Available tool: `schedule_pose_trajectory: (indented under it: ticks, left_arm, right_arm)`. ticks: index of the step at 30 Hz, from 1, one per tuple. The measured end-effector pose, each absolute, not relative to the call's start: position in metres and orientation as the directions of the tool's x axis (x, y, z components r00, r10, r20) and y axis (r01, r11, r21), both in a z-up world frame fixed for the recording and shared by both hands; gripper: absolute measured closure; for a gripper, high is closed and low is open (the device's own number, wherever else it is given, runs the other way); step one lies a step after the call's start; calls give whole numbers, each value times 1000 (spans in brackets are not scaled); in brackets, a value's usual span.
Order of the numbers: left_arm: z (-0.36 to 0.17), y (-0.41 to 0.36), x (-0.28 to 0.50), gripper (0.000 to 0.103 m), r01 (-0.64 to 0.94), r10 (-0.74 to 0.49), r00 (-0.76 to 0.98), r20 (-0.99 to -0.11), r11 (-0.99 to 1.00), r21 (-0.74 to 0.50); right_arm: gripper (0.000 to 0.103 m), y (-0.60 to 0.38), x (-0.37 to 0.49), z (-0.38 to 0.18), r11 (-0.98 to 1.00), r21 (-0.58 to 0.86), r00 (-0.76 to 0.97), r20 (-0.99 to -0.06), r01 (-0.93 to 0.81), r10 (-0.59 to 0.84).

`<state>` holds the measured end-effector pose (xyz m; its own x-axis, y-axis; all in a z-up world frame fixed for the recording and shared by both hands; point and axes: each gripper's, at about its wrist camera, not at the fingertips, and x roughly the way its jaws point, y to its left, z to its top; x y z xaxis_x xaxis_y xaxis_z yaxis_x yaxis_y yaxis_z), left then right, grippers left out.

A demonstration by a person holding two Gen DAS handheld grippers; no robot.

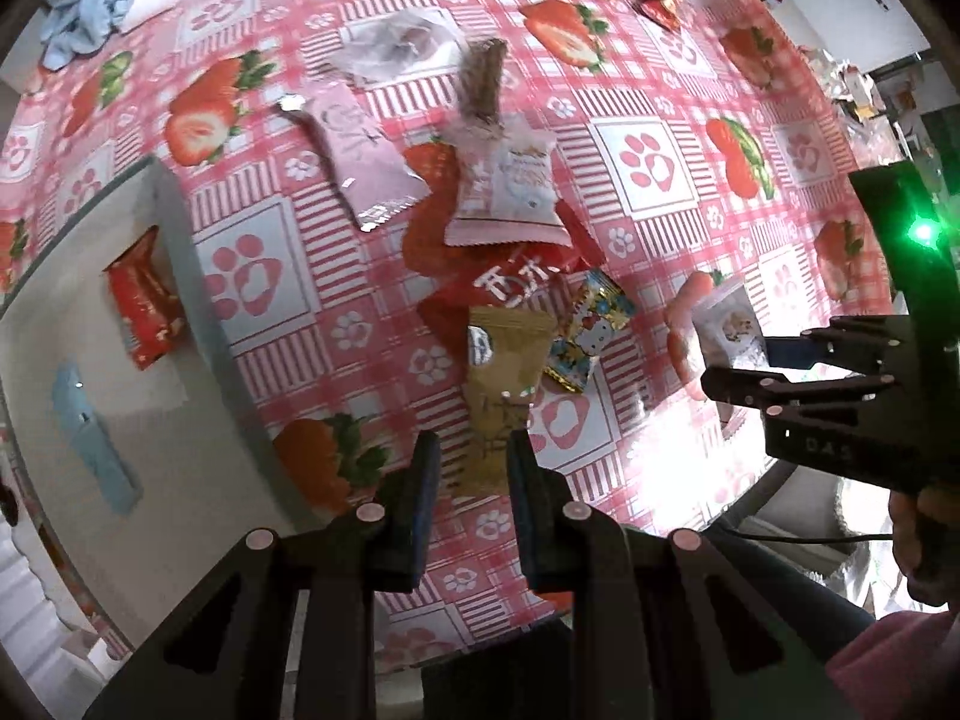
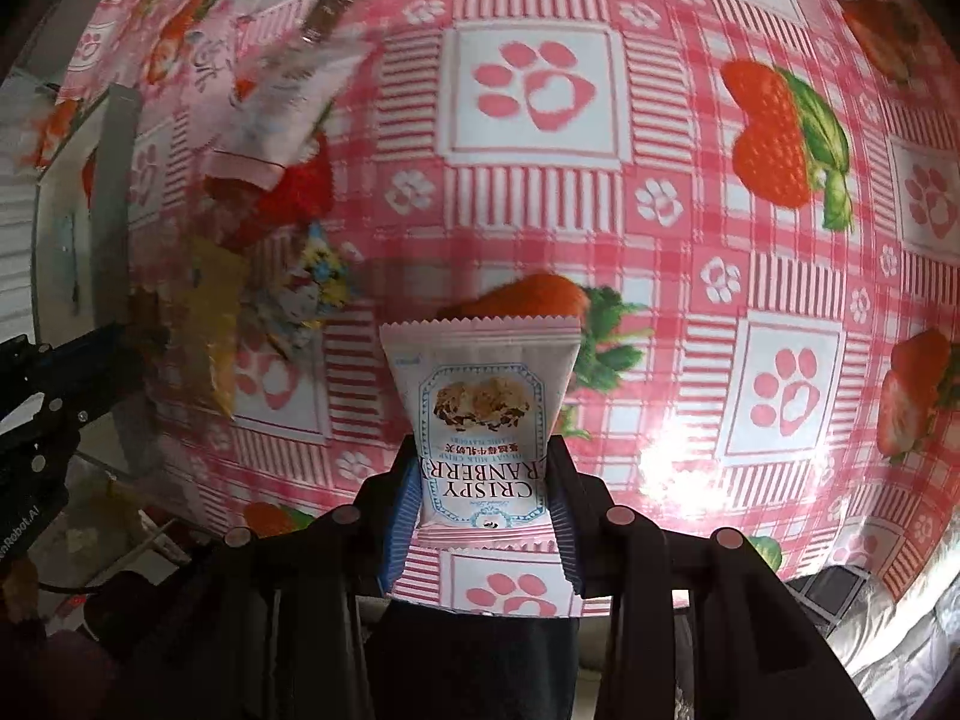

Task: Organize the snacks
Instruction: 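Carry the gold and white packets to the white tray and release them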

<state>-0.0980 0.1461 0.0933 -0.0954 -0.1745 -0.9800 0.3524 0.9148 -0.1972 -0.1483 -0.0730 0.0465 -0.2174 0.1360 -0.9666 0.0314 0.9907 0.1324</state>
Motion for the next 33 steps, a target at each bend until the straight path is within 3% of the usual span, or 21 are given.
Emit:
schedule_pose_trajectory:
  ticks: [8, 10, 11, 12, 16, 19, 20, 22, 33]
  left_arm:
    - [90, 152, -95, 76, 336, -181, -101, -978, 919, -204]
    - [77, 140, -96, 59, 341, -179, -130, -975, 915, -214]
    - [71, 136, -97, 44, 342, -178, -136, -975, 915, -215]
    - [66, 132, -98, 40, 345, -169, -136, -976, 916, -206]
    - [49, 117, -97, 40, 353, -157, -143, -977, 914, -199]
    - [35, 106, -98, 42, 373, -103, -144, -984, 916, -150]
    - [31, 105, -98, 57, 377, -84, -148, -985, 916, -135]
    - [33, 101, -99, 77, 394, -82, -138, -987, 910, -131]
    - [85, 129, -97, 79, 354, -161, -53, -985, 920, -170]
  right_arm:
    - [62, -52, -130, 52, 992, 126, -206, -971, -7, 122]
    - [62, -51, -129, 55, 993, 121, -208, -971, -9, 116]
    - [62, -50, -130, 57, 993, 118, -210, -971, -10, 113]
    - [62, -50, -131, 58, 993, 115, -211, -971, -11, 110]
    - [62, -57, -138, 60, 995, 102, -222, -970, -5, 98]
    - [62, -65, -144, 61, 996, 88, -234, -968, 4, 86]
    - [62, -67, -145, 61, 996, 85, -236, -968, 5, 84]
    - [62, -71, -149, 61, 997, 81, -236, -968, 5, 80]
    - [62, -59, -132, 77, 994, 112, -191, -976, -7, 108]
